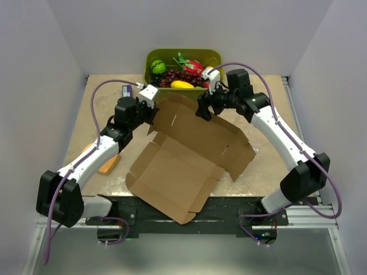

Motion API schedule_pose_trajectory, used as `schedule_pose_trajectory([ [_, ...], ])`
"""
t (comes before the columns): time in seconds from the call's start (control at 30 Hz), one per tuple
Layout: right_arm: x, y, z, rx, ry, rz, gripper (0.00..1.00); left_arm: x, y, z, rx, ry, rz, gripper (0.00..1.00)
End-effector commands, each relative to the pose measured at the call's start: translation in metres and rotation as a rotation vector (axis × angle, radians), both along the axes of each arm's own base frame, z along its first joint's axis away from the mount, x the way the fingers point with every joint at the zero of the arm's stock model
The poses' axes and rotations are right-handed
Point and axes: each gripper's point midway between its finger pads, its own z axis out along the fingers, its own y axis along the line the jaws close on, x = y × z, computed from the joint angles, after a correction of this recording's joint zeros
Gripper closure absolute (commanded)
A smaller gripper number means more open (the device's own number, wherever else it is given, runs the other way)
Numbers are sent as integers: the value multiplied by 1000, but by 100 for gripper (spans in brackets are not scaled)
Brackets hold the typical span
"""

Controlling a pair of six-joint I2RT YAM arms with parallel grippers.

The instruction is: Fold the paper box

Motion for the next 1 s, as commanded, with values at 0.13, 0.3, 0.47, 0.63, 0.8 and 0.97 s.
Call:
schedule_pose_trajectory([
  [0.13,-5,-33,87,317,-140,-395,17,-4,28,16,-69,-78,179,100],
  [0.3,-36,-49,118,677,-52,-567,18,-15,29,4,-125,-23,213,100],
  [0.47,-64,-31,123,1053,165,-505,23,-31,32,-9,-164,-16,250,100],
  [0.63,-58,-19,87,1116,434,-607,23,-33,30,-6,-100,-78,233,100],
  [0.8,-62,5,64,1187,657,-652,21,-32,40,2,-81,-125,270,100],
  [0.97,-57,6,52,1244,751,-746,21,-30,52,-2,-49,-135,328,100],
])
